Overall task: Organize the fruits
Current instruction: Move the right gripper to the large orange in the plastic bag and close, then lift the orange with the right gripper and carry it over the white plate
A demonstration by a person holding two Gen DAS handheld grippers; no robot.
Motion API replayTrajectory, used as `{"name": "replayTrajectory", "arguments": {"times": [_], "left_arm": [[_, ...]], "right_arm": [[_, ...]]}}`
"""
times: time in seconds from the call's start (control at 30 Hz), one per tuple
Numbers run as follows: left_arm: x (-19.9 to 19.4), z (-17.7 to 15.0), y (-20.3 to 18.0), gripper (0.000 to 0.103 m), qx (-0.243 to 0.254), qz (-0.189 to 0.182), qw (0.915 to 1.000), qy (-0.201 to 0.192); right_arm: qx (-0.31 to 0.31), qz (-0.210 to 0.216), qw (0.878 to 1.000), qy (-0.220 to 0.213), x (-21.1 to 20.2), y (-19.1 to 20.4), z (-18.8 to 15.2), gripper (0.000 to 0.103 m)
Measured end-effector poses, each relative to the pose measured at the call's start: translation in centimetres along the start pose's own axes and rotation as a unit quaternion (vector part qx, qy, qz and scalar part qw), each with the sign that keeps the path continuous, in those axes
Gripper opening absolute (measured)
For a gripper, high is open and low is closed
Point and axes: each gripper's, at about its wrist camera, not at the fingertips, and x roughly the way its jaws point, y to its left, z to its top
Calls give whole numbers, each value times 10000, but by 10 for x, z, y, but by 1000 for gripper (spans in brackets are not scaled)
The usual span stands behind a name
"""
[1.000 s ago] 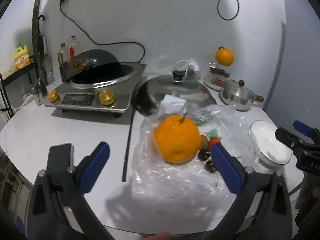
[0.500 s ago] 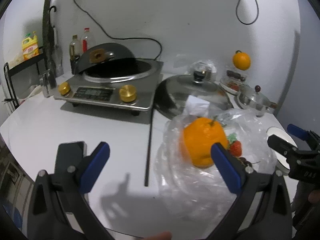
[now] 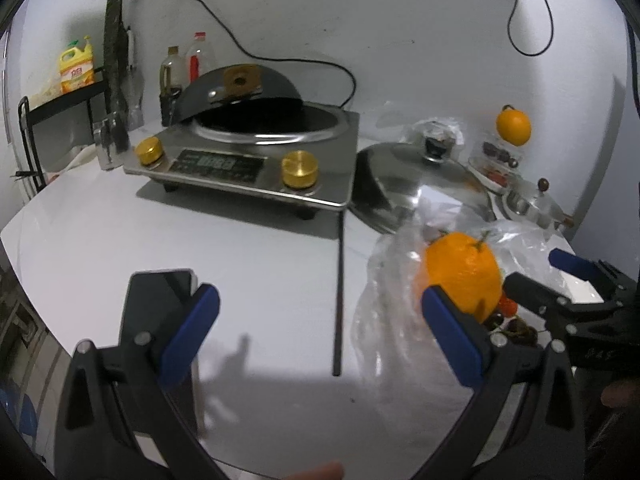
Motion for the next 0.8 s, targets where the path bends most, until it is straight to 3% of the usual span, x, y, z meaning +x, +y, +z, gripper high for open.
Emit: {"name": "replayTrajectory", "arguments": {"times": [0.8], "left_arm": [[35, 1, 23, 102, -154, 50, 9996, 216]], "right_arm": [[-27, 324, 9962, 812, 82, 19, 3, 102]]}}
